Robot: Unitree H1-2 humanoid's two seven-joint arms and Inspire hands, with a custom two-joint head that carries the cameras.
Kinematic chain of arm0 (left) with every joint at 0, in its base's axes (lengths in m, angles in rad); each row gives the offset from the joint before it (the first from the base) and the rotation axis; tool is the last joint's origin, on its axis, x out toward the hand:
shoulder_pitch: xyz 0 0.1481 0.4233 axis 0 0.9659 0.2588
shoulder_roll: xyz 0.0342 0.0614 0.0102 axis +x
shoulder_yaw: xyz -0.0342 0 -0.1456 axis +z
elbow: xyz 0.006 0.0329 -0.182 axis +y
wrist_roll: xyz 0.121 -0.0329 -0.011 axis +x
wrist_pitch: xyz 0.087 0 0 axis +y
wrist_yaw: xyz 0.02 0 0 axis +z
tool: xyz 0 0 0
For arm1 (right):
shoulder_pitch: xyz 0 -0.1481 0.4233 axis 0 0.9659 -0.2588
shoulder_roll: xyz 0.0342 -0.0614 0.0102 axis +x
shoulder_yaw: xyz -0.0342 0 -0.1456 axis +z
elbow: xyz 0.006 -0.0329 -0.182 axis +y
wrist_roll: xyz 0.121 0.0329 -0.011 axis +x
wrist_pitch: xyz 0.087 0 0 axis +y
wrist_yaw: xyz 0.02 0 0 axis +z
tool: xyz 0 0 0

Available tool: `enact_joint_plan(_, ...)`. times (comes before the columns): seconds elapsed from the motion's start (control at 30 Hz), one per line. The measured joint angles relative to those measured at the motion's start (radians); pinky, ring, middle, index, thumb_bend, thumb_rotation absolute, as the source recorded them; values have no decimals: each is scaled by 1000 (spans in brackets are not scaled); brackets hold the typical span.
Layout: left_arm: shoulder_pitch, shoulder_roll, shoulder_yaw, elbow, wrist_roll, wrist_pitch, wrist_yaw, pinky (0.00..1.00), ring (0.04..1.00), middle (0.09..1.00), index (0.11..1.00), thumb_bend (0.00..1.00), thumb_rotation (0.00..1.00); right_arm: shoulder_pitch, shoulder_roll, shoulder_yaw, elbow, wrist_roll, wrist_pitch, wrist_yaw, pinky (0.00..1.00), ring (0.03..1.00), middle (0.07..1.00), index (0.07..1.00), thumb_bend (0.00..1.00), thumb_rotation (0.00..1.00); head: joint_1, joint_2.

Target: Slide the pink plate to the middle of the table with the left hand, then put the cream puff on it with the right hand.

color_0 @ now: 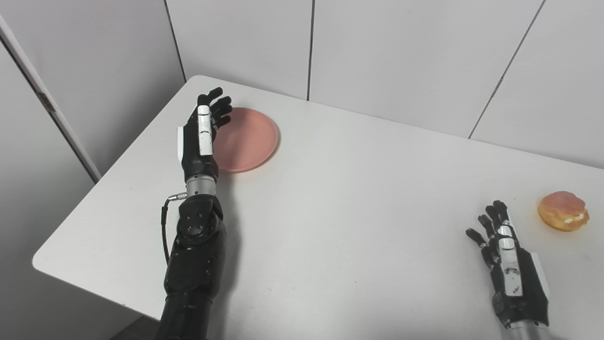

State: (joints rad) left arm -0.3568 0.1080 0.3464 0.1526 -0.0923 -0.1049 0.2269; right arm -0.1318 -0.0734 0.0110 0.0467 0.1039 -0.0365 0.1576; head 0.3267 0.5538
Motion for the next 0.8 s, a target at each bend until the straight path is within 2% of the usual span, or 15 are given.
enact_joint_plan(0.07, -9, 4, 11, 4, 0, -6, 13, 714, 718, 704, 702, 739, 1000, 0, 0, 1, -1, -5, 0, 0, 1000, 974, 988, 994, 456, 939, 2, 0)
enact_joint_plan(0.13, -25, 19, 22, 36, 1, -45, 27, 694, 703, 695, 681, 742, 1000, -1, 0, 2, -1, -7, 0, 0, 1000, 970, 990, 998, 435, 935, 2, 0)
enact_joint_plan(0.23, -37, 46, 46, 76, 1, -78, 49, 665, 693, 690, 681, 790, 1000, -2, -1, 2, -1, -6, 0, 1, 1000, 970, 992, 998, 429, 924, 0, 0)
enact_joint_plan(0.4, -36, 72, 76, 100, -22, -82, 66, 696, 707, 700, 706, 839, 1000, -2, -4, -1, -2, -6, 0, 0, 1000, 971, 988, 993, 445, 924, 5, 2)
enact_joint_plan(0.8, -40, 127, 129, 220, -59, -114, 100, 719, 739, 730, 722, 823, 1000, -2, -4, 0, -3, -15, 0, -1, 998, 965, 984, 989, 439, 909, 11, 5)
